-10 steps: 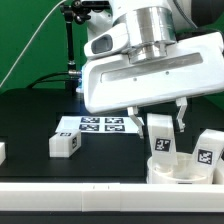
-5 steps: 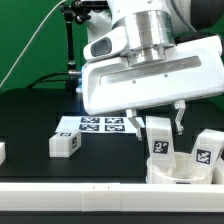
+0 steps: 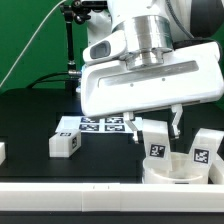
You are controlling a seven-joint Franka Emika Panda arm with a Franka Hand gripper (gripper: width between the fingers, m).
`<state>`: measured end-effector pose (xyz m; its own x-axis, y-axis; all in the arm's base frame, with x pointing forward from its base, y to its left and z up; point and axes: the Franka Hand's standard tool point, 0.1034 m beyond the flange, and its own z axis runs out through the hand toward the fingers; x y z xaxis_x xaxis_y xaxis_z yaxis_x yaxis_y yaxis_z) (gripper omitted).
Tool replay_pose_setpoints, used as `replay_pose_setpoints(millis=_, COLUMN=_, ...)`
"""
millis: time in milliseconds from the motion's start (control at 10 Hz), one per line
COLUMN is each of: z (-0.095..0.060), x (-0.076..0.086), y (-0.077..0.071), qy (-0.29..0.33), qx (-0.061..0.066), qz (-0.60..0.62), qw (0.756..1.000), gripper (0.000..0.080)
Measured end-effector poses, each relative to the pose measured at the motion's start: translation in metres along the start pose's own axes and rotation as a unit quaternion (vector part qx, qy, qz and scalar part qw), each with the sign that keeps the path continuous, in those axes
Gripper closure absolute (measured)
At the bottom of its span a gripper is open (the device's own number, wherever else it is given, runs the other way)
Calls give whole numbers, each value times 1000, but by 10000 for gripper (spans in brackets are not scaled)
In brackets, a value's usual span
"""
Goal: Assemble stool
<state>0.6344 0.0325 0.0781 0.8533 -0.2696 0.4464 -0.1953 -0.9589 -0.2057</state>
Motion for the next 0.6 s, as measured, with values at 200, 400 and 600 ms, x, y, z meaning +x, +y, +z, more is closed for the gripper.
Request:
replay_pose_setpoints(millis=200, z=0, x=0, y=0, qy=1, qx=0, qz=0, qw=1000, gripper=472)
replay_pose_setpoints(millis=400, z=0, x=0, y=0, qy=1, qx=0, qz=0, qw=1000, gripper=390)
replay_pose_setpoints(millis=600, z=-4, x=4, y=-2, qy=2, qx=1, qz=-1, qw=1000, gripper=204)
